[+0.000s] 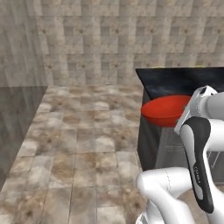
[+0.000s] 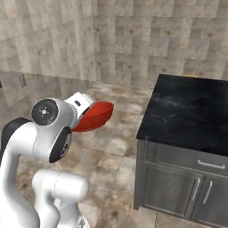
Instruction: Move the bowls from the cabinet to the plates on the dining table.
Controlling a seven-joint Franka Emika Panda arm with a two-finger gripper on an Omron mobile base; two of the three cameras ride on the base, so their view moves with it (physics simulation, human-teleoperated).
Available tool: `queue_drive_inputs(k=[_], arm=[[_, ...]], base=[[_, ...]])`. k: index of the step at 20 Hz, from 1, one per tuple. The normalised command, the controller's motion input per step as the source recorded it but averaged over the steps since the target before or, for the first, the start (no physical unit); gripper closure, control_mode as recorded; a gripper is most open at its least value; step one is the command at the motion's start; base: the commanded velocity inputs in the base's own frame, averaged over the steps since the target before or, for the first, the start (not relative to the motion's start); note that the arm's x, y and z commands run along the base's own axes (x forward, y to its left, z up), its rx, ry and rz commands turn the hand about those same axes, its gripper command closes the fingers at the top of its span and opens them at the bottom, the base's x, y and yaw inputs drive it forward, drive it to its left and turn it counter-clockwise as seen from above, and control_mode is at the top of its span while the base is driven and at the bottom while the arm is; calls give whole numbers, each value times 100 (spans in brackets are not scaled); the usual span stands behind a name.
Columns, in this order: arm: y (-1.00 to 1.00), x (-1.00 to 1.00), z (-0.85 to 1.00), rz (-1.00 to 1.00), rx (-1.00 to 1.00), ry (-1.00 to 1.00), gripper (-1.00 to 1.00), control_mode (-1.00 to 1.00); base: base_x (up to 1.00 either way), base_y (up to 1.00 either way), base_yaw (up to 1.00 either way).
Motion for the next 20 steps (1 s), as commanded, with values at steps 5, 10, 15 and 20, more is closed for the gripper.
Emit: queue_drive_inputs(k=[5,10,15,20], arm=[[0,0,0,0,0,0,100,100],[0,0,0,0,0,0,100,100],[0,0,0,0,0,0,100,100],[0,0,0,0,0,0,100,100]], base=[[50,-50,-3],[5,-71,0],[0,-86,0],[0,-88,0]])
